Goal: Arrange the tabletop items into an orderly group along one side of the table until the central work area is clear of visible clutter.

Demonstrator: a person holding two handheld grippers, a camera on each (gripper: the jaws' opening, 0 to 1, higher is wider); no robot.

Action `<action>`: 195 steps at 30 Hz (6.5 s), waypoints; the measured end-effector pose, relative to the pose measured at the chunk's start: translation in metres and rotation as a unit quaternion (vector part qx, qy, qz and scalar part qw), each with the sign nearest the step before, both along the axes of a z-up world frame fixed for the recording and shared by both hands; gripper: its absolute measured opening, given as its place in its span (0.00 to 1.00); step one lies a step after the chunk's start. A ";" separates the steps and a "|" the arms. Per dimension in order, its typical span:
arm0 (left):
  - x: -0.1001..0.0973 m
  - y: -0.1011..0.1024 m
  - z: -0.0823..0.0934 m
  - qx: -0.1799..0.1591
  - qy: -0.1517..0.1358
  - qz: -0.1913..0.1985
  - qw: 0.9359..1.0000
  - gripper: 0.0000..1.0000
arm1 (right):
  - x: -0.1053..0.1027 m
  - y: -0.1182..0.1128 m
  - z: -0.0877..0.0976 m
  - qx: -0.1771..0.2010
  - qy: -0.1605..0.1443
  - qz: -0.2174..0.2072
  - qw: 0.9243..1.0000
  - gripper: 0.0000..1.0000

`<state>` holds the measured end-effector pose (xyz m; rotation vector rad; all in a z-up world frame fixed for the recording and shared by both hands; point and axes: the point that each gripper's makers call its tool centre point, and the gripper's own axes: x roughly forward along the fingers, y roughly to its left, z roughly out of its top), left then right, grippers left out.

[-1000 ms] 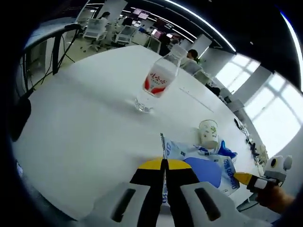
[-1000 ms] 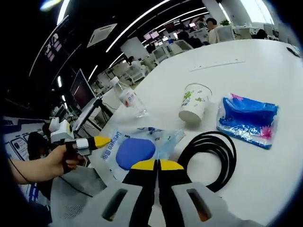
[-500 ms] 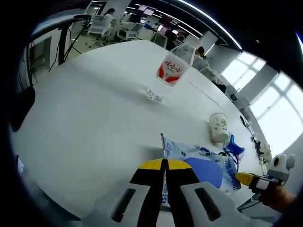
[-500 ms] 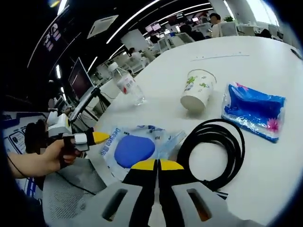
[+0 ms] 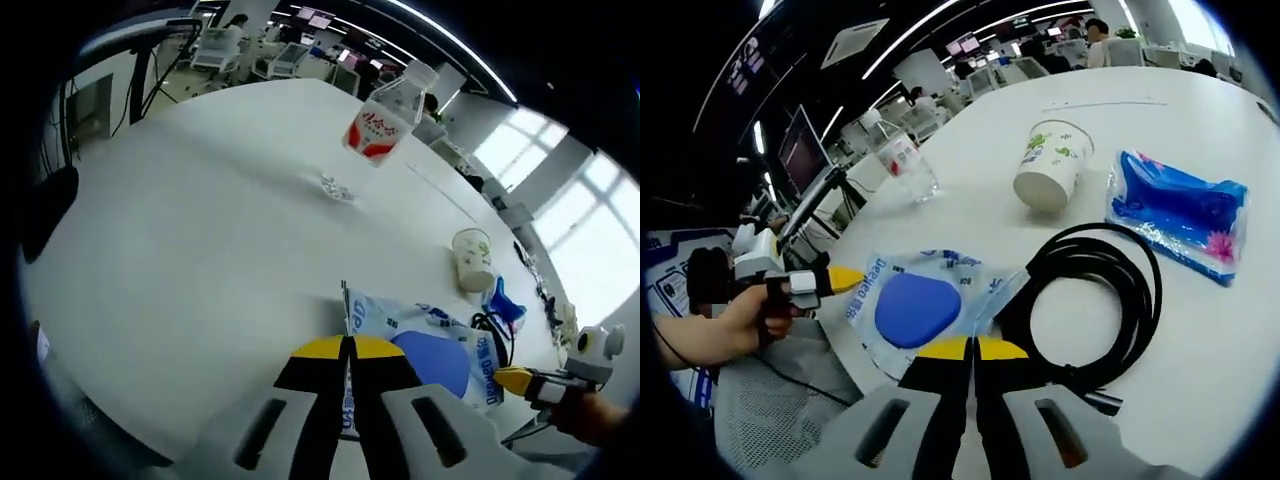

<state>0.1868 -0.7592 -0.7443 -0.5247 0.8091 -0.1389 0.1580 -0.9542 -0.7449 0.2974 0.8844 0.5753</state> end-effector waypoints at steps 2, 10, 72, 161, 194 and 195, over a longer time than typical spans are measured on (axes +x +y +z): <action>0.000 0.000 -0.001 0.003 0.000 -0.002 1.000 0.00 | -0.001 0.000 -0.001 -0.004 -0.001 0.002 1.000 0.00; 0.001 0.001 -0.003 0.009 -0.005 -0.001 1.000 0.00 | -0.002 0.000 -0.005 -0.005 0.001 0.002 1.000 0.00; 0.039 -0.076 0.049 -0.011 -0.098 -0.162 0.982 0.86 | 0.007 -0.012 0.042 0.055 -0.096 -0.021 0.994 0.82; 0.135 -0.225 0.013 0.051 -0.020 -0.296 0.954 0.71 | -0.014 -0.071 0.018 0.063 -0.060 -0.109 0.990 0.70; 0.130 -0.228 0.022 0.077 -0.043 -0.299 0.950 0.36 | 0.000 -0.087 0.021 0.076 -0.057 -0.156 0.983 0.59; 0.129 -0.229 0.026 0.078 -0.050 -0.300 0.949 0.36 | 0.005 -0.088 0.025 0.084 -0.060 -0.165 0.981 0.59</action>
